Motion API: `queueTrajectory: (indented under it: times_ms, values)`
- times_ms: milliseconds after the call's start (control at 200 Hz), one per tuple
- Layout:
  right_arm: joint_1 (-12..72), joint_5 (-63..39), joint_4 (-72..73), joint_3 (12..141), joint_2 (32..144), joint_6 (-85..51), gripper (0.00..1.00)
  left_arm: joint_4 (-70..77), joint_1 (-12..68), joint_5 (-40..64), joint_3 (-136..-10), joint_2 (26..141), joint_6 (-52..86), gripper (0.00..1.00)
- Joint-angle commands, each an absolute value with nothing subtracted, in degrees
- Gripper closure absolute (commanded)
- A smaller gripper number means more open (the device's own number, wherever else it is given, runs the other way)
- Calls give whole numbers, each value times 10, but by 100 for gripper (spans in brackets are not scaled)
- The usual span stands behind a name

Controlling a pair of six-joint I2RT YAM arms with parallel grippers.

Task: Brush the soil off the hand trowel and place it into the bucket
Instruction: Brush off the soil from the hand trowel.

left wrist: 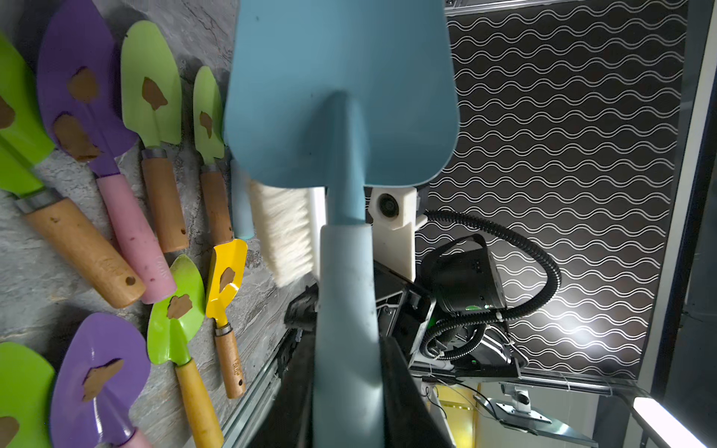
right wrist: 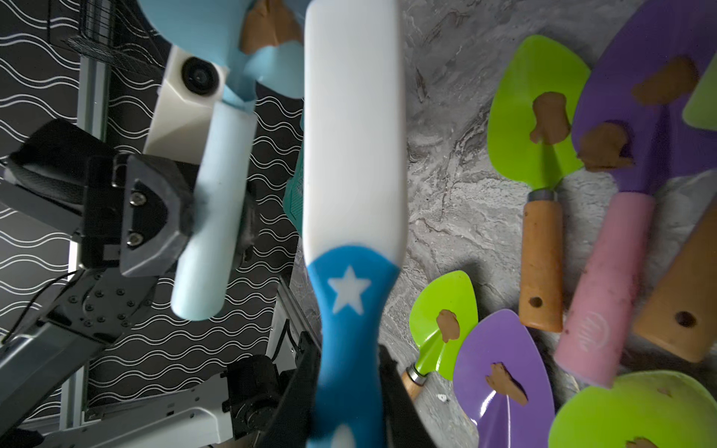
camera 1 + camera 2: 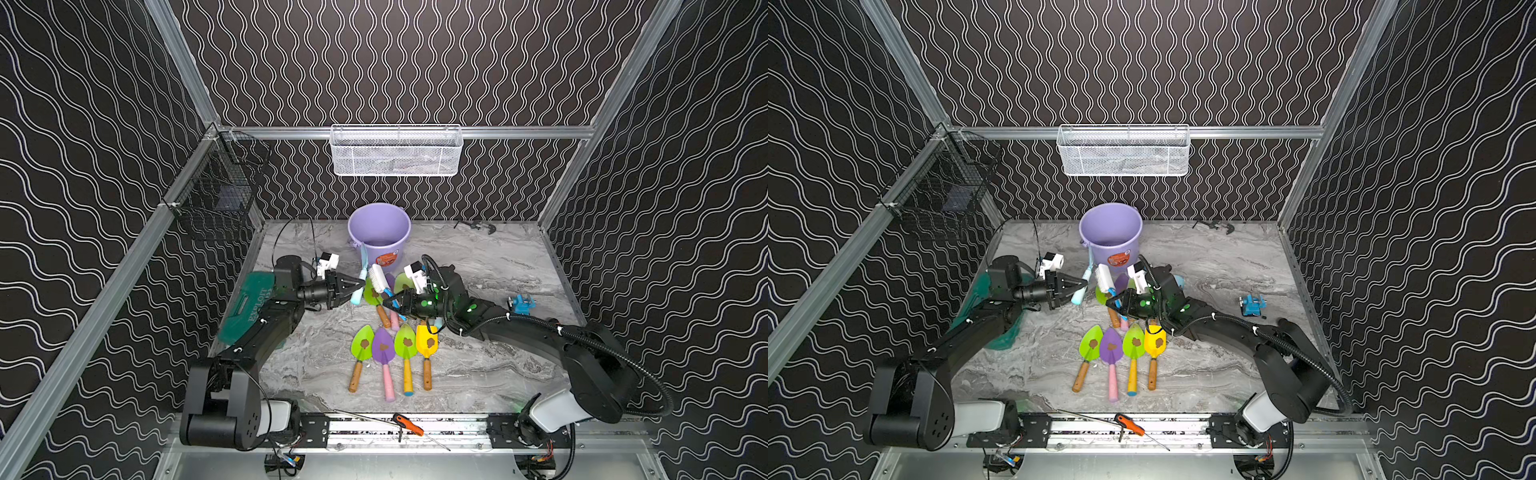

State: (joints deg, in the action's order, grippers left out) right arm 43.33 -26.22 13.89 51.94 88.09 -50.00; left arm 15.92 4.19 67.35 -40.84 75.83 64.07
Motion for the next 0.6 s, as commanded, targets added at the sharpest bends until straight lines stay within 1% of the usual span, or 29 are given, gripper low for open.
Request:
queueTrajectory:
  times_ms: [0, 265, 595]
  values:
    - [427, -253, 149, 509, 873, -498, 100, 140, 41, 682, -414, 754, 606, 100]
    - [401, -249, 212, 489, 825, -513, 100, 125, 41, 682, -412, 756, 590, 100]
    - [408, -272, 207, 545, 875, -518, 100, 112, 41, 679, -418, 753, 578, 100]
